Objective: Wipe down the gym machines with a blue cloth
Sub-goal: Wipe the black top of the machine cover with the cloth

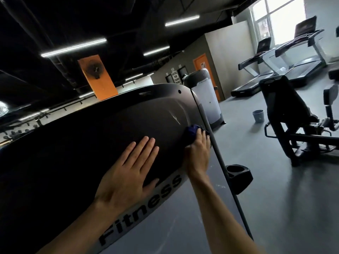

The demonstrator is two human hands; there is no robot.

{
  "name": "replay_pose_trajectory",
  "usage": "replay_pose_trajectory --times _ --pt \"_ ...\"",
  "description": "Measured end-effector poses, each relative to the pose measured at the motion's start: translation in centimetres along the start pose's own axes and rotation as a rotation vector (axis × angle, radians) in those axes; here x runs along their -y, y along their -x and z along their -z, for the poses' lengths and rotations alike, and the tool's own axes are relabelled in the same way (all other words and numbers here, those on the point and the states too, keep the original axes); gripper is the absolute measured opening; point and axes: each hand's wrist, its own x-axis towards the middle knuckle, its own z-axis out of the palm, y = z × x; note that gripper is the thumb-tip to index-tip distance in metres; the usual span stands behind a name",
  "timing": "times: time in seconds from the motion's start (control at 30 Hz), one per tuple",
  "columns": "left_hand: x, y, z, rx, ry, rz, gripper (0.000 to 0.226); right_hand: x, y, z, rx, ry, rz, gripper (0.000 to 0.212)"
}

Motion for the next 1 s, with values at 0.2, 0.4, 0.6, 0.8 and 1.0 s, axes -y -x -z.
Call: replay_pose_trajectory --times 0.2,0.4,0.6,0.8,1.0 --pt "0.1 0.1 -0.2 0.028 0.005 -0.017 0.088 2.0 6.1 -1.9 -0.104 -0.021 0.204 0.061" --pt "2.1 -0.6 0.9 -0.053 0.07 0.016 0.082 0.9 6.4 -1.8 -0.015 0.082 0.367 0.063" --pt "5.4 -1.9 2.2 -0.034 -0.033 0.09 0.081 1.8 -5.2 0.6 -0.015 -0.13 -0.03 0.051" --pt "5.4 -1.9 2.0 -0.043 -0.065 0.084 0.08 2.9 6.3 -1.8 -0.047 -0.041 0.507 0.058" --pt "5.2 -1.9 2.0 -0.06 -0.074 0.091 0.08 3.0 -4.8 0.6 -0.02 -0.138 0.204 0.051"
